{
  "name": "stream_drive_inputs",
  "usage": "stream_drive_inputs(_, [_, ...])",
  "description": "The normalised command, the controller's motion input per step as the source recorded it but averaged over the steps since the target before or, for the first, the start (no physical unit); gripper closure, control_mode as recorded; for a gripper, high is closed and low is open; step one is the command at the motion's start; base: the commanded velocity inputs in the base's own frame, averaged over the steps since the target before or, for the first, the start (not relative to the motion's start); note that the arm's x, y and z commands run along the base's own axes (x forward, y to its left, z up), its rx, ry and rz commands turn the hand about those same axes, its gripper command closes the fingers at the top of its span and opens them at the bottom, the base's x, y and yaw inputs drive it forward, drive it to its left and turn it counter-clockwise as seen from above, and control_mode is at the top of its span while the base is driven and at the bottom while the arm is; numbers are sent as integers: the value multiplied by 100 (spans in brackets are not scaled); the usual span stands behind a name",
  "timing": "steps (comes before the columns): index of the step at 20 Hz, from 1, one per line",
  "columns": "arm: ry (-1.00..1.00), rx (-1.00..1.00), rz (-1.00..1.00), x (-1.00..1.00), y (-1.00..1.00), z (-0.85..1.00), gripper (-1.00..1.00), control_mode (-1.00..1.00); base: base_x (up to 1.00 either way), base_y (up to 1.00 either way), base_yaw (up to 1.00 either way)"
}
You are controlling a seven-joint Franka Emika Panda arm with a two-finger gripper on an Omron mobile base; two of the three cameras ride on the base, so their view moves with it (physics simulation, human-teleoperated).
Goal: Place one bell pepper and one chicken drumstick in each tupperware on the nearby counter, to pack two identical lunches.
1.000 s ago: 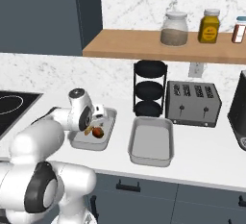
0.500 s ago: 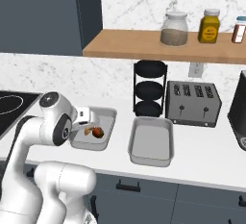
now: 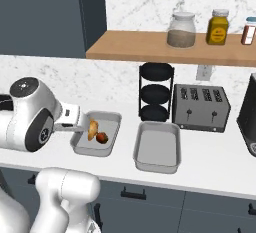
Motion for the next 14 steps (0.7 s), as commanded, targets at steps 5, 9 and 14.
stream_drive_inputs(5, [-25,22,0,-86,23,55,-100,-100,0,0,0])
stream_drive_inputs(9, [0,0,0,0,0,0,-100,100,-96,18,0])
stream_drive_inputs(14, [0,0,0,0,0,0,-100,100,-100,-48,-9])
